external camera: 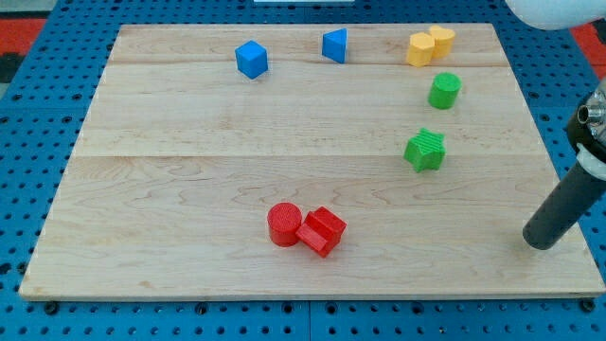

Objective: Push the green star above the red blocks

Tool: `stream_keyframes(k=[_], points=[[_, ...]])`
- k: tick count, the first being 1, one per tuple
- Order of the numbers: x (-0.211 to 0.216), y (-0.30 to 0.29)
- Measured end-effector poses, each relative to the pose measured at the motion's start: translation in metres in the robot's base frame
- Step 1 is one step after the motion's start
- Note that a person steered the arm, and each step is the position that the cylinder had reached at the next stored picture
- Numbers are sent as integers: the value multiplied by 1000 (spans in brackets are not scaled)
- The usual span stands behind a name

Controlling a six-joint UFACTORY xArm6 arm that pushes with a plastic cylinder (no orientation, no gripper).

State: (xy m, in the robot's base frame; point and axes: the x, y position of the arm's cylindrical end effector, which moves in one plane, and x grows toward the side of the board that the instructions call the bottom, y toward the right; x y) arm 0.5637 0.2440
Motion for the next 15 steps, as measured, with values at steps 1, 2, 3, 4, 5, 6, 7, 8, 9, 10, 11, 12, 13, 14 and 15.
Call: stream_keyframes(k=[1,2,3,4,5,6,7,8,9,10,11,12,13,14,15], points=[[0,0],[-23,-1],[-44,-1],[-80,-1],[-85,-2],[-85,-4],[-85,-6],[-85,-18],[-85,-20],[-85,-20],[-82,-27],[-101,-47],[-130,-96],[-117,-182],[-124,-181]])
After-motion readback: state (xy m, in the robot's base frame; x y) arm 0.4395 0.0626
